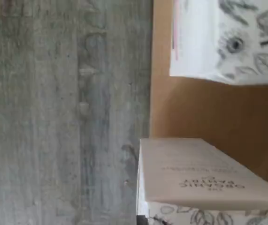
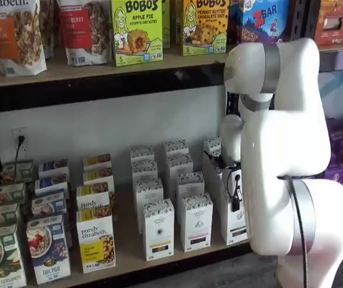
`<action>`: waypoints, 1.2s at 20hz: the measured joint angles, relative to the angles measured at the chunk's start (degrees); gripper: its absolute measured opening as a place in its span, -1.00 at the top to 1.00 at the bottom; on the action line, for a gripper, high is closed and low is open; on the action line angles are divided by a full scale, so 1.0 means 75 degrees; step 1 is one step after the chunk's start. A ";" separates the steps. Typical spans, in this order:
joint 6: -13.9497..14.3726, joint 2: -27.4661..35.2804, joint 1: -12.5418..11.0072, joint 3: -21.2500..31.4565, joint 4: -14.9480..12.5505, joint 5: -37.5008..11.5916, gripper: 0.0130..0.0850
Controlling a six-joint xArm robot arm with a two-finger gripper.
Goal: Pick up the white box with a green strip in the middle, on the bottom shelf, the sixth box from the left
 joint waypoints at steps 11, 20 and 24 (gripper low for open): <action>0.1309 -0.2195 0.0221 0.3080 -0.1031 -0.0593 0.00; 0.1484 -0.3911 0.0780 0.4785 -0.0638 -0.0331 0.00; 0.1170 -0.4643 0.1059 0.5299 -0.0034 -0.0171 0.00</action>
